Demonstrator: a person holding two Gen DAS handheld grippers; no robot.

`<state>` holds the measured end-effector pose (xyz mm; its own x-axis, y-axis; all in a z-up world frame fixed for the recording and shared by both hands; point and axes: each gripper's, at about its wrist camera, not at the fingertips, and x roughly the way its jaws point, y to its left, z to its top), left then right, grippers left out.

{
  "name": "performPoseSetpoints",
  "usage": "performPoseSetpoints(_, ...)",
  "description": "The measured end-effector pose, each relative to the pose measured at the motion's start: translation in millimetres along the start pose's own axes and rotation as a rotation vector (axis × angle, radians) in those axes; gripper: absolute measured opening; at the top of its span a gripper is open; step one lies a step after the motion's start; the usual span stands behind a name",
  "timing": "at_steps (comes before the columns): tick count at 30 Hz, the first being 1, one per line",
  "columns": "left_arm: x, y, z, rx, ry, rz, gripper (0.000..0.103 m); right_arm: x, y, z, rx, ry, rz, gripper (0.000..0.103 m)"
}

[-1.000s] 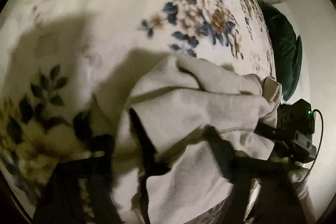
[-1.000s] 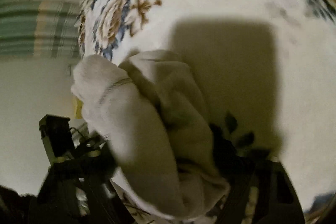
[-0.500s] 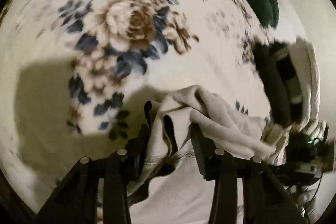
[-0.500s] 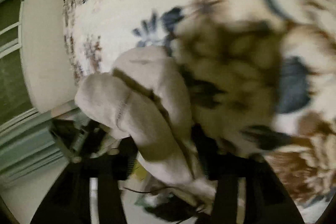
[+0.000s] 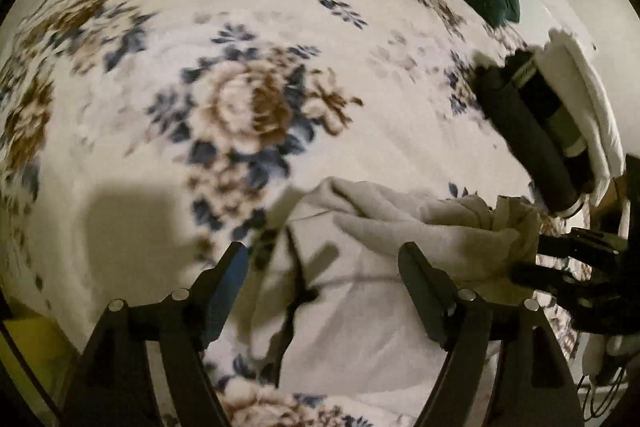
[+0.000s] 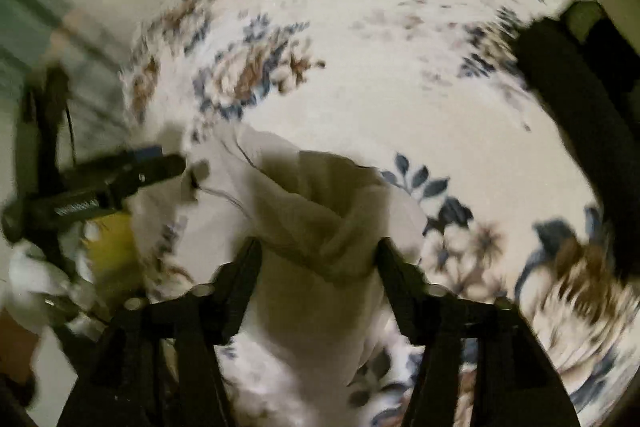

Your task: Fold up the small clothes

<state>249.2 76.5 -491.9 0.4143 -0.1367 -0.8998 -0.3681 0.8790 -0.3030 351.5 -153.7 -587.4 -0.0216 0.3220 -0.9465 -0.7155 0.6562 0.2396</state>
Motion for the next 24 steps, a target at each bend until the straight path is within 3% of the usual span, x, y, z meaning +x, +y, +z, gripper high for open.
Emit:
performPoseSetpoints(1, 9.1, -2.3, 2.2, 0.013, 0.011, 0.003, 0.076, 5.5, -2.2, 3.7, 0.006, 0.009, -0.040, 0.011)
performPoseSetpoints(4, 38.9, 0.3, 7.2, 0.015, 0.065, 0.021, 0.076, 10.0, -40.9, 9.4, 0.199, -0.015, -0.019, 0.010)
performPoseSetpoints(7, 68.3, 16.8, 9.4, -0.050, 0.117, 0.002, 0.078, 20.7, -79.1, 11.2, 0.380, -0.012, 0.027, 0.010)
performPoseSetpoints(13, 63.9, 43.4, 7.8, -0.202, 0.132, -0.106, 0.081, 38.2, -86.8, 8.6, 0.421, 0.018, 0.077, 0.012)
performPoseSetpoints(14, 58.6, 46.5, 6.5, -0.221, 0.130, -0.121, 0.080, 35.8, -87.7, 8.5, 0.435, 0.019, 0.109, 0.016)
performPoseSetpoints(15, 47.9, 51.4, 3.2, -0.251, 0.120, -0.146, 0.080, 30.9, -89.3, 6.4, 0.452, 0.022, 0.140, 0.032)
performPoseSetpoints(16, 34.9, 57.8, -1.9, -0.282, 0.101, -0.169, 0.080, 26.1, -91.9, 4.0, 0.472, 0.027, 0.167, 0.064)
performPoseSetpoints(18, 11.9, 73.5, -19.4, -0.365, 0.067, -0.231, 0.081, 11.0, -94.3, -4.9, 0.496, -0.005, 0.237, 0.090)
performPoseSetpoints(21, 5.1, 93.2, -52.7, -0.508, 0.077, -0.325, 0.082, 4.7, -92.7, -19.9, 0.495, -0.008, 0.278, 0.090)
performPoseSetpoints(24, 23.2, 101.0, -86.5, -0.619, 0.117, -0.384, 0.082, 23.3, -90.6, -42.6, 0.513, 0.055, 0.327, 0.091)
